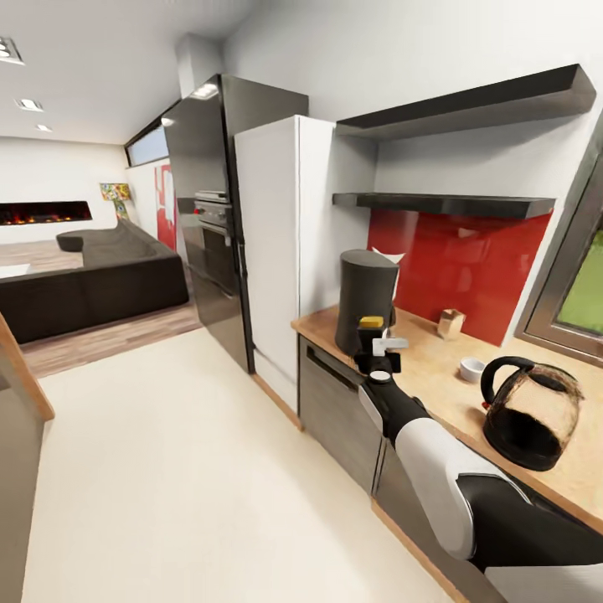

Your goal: Set up a coffee station on the kitchen countertop: keep the coffee maker on the countertop, move the bottle of coffee from the kitchen shelf to the counter next to the coffee maker, place a paper coffee filter on top of the coffee maker, put the saucer next to the coffee maker with the coffee cup on the saucer, and place the electric kettle next to the coffee maker.

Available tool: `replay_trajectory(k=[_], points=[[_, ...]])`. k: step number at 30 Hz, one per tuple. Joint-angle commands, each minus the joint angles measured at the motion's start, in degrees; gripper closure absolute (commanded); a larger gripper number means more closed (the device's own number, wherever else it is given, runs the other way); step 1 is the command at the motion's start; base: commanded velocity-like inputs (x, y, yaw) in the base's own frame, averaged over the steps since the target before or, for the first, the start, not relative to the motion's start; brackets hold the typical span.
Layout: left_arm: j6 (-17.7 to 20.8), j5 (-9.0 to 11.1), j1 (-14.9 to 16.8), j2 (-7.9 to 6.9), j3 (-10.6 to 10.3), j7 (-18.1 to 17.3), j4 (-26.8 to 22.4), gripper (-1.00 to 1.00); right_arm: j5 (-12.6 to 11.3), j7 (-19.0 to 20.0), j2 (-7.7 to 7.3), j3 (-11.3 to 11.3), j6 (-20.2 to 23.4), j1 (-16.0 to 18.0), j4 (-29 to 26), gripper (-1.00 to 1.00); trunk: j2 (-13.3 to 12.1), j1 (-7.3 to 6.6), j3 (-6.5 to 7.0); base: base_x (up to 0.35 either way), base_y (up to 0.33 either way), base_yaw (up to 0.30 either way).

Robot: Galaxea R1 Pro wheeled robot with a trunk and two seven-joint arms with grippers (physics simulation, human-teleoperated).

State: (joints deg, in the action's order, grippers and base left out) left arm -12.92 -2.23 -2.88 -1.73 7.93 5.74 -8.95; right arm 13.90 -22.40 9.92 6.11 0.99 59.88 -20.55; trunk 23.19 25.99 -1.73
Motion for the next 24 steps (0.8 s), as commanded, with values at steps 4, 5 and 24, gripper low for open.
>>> replay_trajectory(k=[4,5,24], points=[[-0.09,-0.24,-0.02,0.00,0.29,0.06,-0.10,-1.00,0.60,-0.02,0.08,0.37,0.07,0.06,-0.02,1.00,0.13,0.01,0.01,-0.180,-0.068,-0.261],[-0.09,-0.24,-0.02,0.02,0.31,0.06,-0.10,-1.00,0.60,-0.02,0.08,0.38,0.07,0.06,-0.02,1.00,0.13,0.01,0.04,-0.102,-0.048,-0.261],[-0.09,0.07,0.24,-0.03,0.33,0.06,-0.17,-1.00,-5.01,0.58,0.08,0.74,-0.02,-0.02,-0.07,1.00,0.13,0.01,0.31,-0.009,-0.004,-0.117]])
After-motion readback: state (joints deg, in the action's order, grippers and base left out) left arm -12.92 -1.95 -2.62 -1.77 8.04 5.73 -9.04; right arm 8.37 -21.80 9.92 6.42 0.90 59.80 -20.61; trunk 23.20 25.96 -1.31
